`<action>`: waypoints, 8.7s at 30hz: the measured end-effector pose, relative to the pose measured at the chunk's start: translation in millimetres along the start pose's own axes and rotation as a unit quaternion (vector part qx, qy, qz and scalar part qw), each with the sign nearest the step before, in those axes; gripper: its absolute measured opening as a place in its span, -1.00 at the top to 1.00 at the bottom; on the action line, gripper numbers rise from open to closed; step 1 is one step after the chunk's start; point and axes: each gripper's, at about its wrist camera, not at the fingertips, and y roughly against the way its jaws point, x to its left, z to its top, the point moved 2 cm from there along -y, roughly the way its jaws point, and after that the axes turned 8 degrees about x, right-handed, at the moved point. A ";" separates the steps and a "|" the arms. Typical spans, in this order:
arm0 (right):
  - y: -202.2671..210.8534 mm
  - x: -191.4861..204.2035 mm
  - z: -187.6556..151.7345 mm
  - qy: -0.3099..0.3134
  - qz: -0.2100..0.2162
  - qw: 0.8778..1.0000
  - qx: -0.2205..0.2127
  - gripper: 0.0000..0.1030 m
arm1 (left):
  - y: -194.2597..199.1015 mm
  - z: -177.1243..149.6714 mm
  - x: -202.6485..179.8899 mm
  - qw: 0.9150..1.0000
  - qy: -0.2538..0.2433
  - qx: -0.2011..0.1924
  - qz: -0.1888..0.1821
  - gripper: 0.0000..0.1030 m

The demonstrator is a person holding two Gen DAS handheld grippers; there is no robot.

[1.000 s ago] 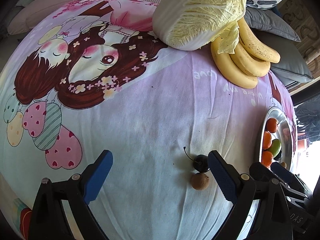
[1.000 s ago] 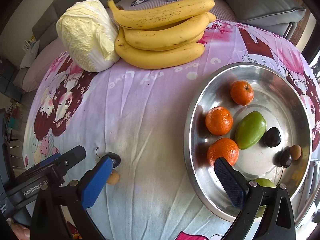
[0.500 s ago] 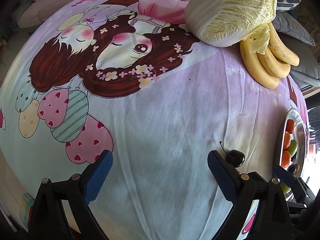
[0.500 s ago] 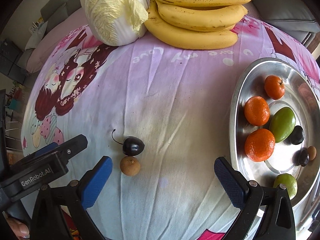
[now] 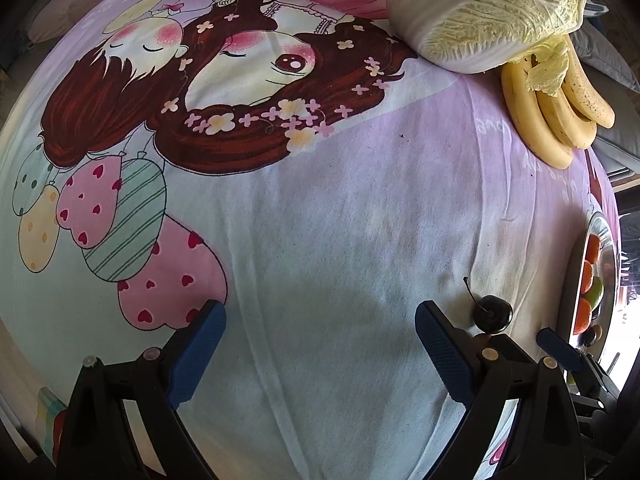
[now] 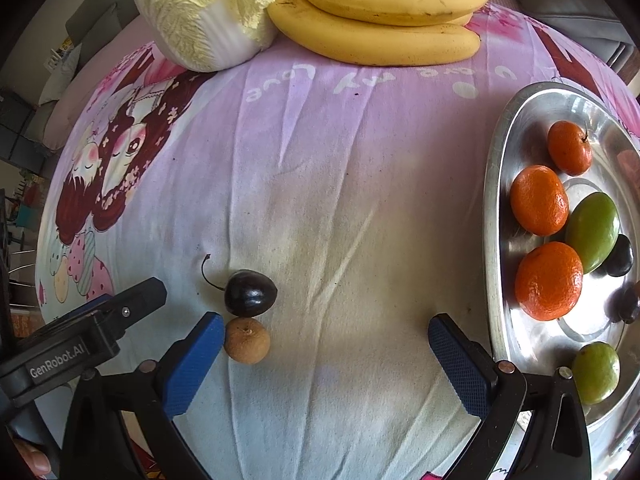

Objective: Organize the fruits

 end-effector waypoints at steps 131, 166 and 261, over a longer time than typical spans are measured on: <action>68.2 -27.4 -14.4 -0.004 0.021 0.992 -0.128 0.47 | 7.1 12.5 -135.5 0.984 -0.090 0.015 -0.152 0.46; 76.6 -150.2 -32.5 -0.164 -0.010 0.979 -0.120 0.39 | -8.7 1.9 -263.9 0.974 -0.190 0.047 -0.113 0.43; 52.6 -82.6 -75.8 -0.114 -0.102 0.984 -0.092 -1.00 | 5.1 -58.1 -87.6 0.980 -0.124 -0.081 0.135 -0.84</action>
